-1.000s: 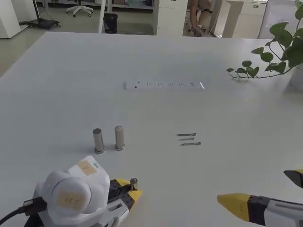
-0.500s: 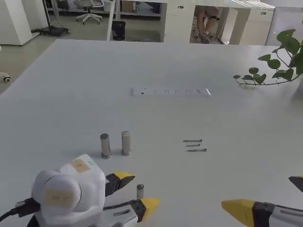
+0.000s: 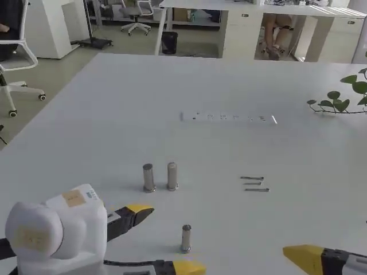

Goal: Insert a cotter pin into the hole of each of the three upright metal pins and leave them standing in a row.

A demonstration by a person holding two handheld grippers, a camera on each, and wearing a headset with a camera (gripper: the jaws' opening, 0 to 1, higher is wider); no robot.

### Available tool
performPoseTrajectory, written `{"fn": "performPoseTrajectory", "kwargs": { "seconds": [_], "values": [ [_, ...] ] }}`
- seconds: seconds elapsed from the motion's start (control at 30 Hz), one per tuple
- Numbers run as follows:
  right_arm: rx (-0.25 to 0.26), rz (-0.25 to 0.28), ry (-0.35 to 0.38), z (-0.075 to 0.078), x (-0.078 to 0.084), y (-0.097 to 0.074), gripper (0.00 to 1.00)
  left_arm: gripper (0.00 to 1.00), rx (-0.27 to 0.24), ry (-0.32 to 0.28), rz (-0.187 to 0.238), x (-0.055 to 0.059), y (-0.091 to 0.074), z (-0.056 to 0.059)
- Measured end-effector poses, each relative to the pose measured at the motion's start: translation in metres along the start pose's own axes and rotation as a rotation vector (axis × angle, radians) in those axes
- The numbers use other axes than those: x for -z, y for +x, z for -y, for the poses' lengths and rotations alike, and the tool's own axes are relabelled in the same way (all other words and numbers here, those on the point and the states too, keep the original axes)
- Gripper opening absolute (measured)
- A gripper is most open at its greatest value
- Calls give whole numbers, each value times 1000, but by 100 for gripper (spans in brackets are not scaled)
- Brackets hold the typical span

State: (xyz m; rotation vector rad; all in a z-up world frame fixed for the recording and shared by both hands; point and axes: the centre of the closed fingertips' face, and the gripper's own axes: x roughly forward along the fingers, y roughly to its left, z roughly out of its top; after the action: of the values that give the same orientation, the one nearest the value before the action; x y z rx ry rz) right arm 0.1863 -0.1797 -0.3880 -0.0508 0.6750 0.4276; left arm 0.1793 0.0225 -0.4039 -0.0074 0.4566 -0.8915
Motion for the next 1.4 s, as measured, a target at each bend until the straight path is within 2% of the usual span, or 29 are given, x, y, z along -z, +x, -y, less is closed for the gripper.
{"fn": "performPoseTrajectory", "kwargs": {
  "seconds": [0.33, 0.53, 0.97, 1.1, 1.2, 1.33, 1.4],
  "values": [
    [-19, -9, -5, -3, -3, 1, 96, 99, 3, -48, -14, 5, -23, 8],
    [-24, -5, 5, -5, -4, -4, 96, 99, 0, -66, -30, 8, -32, 11],
    [-35, -16, 2, -1, 0, -17, 95, 99, -70, -135, -27, 14, -46, 9],
    [-27, -20, -31, 5, -2, -16, 95, 99, -89, -139, -31, 15, -51, 6],
    [-45, -14, -71, 9, -6, -13, 94, 99, -99, -131, -31, 13, -54, 5],
    [-68, -45, -136, 16, -7, -7, 91, 99, -110, -125, -36, 12, -58, 3],
    [-65, -87, -212, 23, -3, -3, 90, 99, -110, -120, -37, 11, -60, 4]
  ]
}}
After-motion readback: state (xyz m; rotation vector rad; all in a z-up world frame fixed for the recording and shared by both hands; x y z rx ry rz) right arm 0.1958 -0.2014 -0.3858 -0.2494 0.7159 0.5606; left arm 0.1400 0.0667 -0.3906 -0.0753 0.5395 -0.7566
